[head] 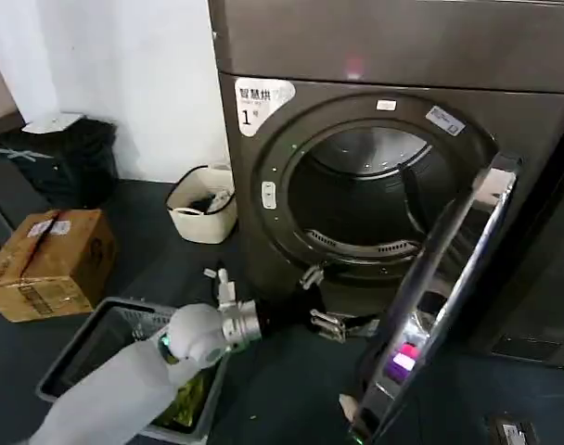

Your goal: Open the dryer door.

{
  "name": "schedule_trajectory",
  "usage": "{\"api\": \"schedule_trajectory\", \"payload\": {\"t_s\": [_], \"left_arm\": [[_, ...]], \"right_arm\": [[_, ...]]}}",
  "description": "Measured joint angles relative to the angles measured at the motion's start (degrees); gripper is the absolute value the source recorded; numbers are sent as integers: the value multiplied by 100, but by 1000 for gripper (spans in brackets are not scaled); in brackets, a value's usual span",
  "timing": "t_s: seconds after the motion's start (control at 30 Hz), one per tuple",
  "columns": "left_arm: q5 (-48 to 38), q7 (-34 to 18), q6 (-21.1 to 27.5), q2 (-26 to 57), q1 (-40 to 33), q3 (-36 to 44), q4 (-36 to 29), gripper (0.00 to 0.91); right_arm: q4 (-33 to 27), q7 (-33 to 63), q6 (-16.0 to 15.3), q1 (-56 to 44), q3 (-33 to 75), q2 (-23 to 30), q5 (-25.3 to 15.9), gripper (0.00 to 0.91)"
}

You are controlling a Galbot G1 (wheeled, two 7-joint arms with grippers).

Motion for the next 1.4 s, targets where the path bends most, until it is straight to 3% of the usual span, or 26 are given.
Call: {"api": "schedule_trajectory", "payload": {"t_s": [0.1, 0.33, 0.63, 1.03, 1.27, 1.4], "left_arm": [[-27, -16, -16, -79, -136, 181, 72, 907], [-27, -17, -63, -308, -410, 559, 258, 907], [-26, -48, -95, -645, -646, 933, 465, 907], [82, -188, -97, -1176, -874, 1372, 891, 907], [81, -290, -147, -1458, -1015, 1540, 1111, 907], [112, -309, -161, -1670, -1090, 1593, 1294, 907]], "right_arm": [[-1, 589, -36, -19, 246, -50, -244, 907], [224, 1904, -162, -174, 660, -118, -309, 907], [376, 3505, -1084, -208, 1230, -311, -877, 907], [722, 4417, -1294, -258, 1961, -511, -791, 907], [836, 4822, -1190, -545, 2611, -598, -1263, 907], [865, 5042, -1406, -724, 2908, -602, -1383, 907]]}}
